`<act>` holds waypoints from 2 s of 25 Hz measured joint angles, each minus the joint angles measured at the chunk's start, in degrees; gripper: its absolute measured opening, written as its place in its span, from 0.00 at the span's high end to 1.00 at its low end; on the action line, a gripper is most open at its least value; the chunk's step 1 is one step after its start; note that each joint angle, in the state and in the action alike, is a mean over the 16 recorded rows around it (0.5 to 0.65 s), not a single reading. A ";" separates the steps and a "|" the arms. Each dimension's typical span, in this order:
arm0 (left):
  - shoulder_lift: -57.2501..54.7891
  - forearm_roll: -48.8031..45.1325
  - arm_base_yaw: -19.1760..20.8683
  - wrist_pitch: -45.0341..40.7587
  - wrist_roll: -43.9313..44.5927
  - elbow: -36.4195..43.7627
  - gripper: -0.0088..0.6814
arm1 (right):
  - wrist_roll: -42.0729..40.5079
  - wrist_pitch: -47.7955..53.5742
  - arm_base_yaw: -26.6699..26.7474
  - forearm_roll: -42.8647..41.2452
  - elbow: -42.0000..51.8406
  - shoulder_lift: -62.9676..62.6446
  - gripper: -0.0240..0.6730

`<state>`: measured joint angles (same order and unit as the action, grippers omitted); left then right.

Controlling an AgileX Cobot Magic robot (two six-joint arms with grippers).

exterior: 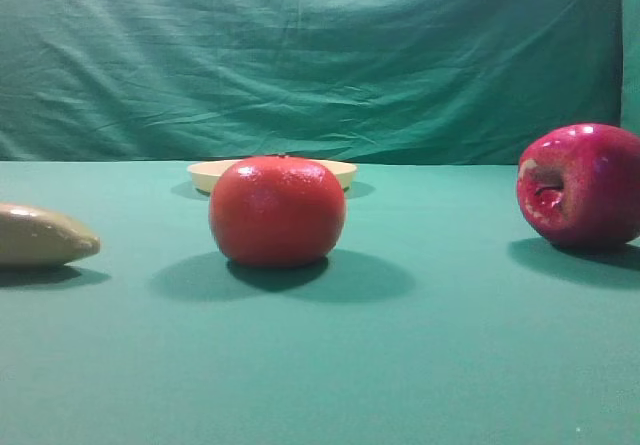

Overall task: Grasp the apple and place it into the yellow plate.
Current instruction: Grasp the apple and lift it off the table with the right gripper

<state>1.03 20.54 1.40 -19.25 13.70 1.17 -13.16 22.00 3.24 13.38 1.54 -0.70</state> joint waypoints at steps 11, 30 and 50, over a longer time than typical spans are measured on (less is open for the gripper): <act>0.00 0.00 0.00 0.00 0.00 0.00 0.76 | 0.00 0.00 0.00 0.00 0.00 0.00 0.97; 0.00 0.00 0.00 0.00 0.00 0.00 0.76 | 0.00 -1.18 0.00 0.45 0.01 0.00 0.97; 0.00 0.00 0.00 0.00 0.00 0.00 0.76 | -4.14 -3.85 0.00 9.52 -11.21 8.68 0.97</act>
<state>1.03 20.54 1.40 -19.25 13.70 1.17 -17.30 18.14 3.24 22.90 -9.67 7.98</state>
